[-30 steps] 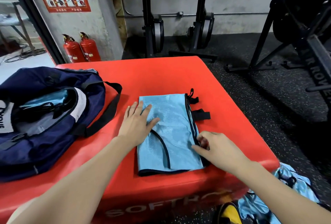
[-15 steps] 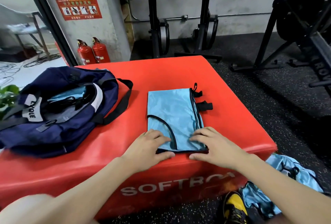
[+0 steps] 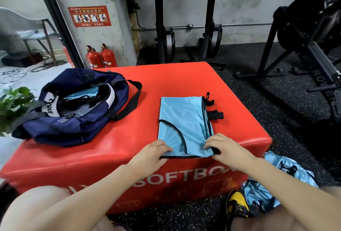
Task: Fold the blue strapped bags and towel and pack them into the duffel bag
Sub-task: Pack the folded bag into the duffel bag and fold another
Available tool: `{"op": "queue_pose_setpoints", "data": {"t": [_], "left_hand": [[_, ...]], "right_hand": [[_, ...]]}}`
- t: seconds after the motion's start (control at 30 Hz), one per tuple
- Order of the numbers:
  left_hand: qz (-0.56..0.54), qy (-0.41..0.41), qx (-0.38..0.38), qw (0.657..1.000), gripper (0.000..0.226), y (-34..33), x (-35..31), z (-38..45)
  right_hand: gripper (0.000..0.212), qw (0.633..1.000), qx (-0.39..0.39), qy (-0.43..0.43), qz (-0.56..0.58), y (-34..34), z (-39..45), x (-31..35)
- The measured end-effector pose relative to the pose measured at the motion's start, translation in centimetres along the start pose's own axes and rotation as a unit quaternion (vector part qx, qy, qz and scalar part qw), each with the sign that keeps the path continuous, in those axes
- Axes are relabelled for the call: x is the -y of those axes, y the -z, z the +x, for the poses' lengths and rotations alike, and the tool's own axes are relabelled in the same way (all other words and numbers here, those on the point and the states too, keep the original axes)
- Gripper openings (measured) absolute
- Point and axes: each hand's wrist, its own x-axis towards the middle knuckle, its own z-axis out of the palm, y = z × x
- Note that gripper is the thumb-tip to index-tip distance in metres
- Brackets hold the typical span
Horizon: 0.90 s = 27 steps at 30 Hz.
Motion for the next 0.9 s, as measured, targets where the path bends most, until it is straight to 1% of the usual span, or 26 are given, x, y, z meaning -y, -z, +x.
{"op": "queue_pose_setpoints", "data": {"t": [0.07, 0.17, 0.23, 0.3, 0.37, 0.43, 0.47, 0.57, 0.63, 0.67, 0.73, 0.77, 0.9], "left_hand": [[0.003, -0.018, -0.028, 0.999, 0.03, 0.1, -0.6, -0.4], [0.021, -0.059, -0.124, 0.99, 0.023, 0.7, -1.3, -0.5], [-0.021, -0.061, -0.177, 0.982, 0.018, 1.5, -1.9, -0.3], [-0.099, -0.046, -0.203, 0.973, 0.016, 2.6, -2.5, 0.1], [-0.153, -0.036, -0.203, 0.967, 0.012, 3.7, -2.8, 0.8], [-0.172, -0.017, -0.221, 0.96, 0.014, 4.4, -2.5, 2.1], [-0.176, -0.004, -0.236, 0.956, 0.015, 4.6, -2.2, 3.0], [-0.185, 0.034, -0.264, 0.946, 0.013, 4.7, -1.1, 6.0], [-0.183, 0.057, -0.276, 0.942, 0.008, 4.5, -0.1, 8.2], [-0.182, 0.067, -0.277, 0.941, 0.006, 4.4, 0.4, 9.3], [-0.176, 0.081, -0.268, 0.944, 0.005, 3.9, 1.6, 11.4], [-0.17, 0.09, -0.261, 0.946, 0.005, 3.6, 2.3, 12.3], [-0.143, 0.132, -0.233, 0.953, 0.003, 2.3, 5.0, 15.1]], "right_hand": [[0.03, 0.999, -0.019, -0.02, 0.023, 0.7, -0.5, 0.5], [0.026, 0.993, -0.056, -0.081, 0.07, 2.4, -0.9, 1.4], [0.023, 0.987, -0.08, -0.103, 0.089, 3.6, -0.9, 1.9], [0.015, 0.983, -0.111, -0.095, 0.11, 4.9, -0.4, 2.1], [0.015, 0.978, -0.122, -0.091, 0.143, 6.0, 0.3, 2.0], [0.026, 0.969, -0.14, -0.088, 0.186, 6.7, 1.5, 1.6], [0.027, 0.963, -0.153, -0.088, 0.203, 6.9, 2.2, 1.4], [0.017, 0.948, -0.197, -0.102, 0.228, 6.8, 5.0, 0.6], [0.016, 0.943, -0.217, -0.11, 0.225, 6.7, 7.1, 0.0], [0.021, 0.943, -0.222, -0.109, 0.222, 6.6, 8.1, -0.3], [0.038, 0.942, -0.227, -0.112, 0.219, 6.2, 10.0, -1.2], [0.042, 0.942, -0.226, -0.12, 0.216, 6.0, 10.9, -1.7], [0.04, 0.956, -0.197, -0.15, 0.155, 4.8, 13.7, -3.9]]}}
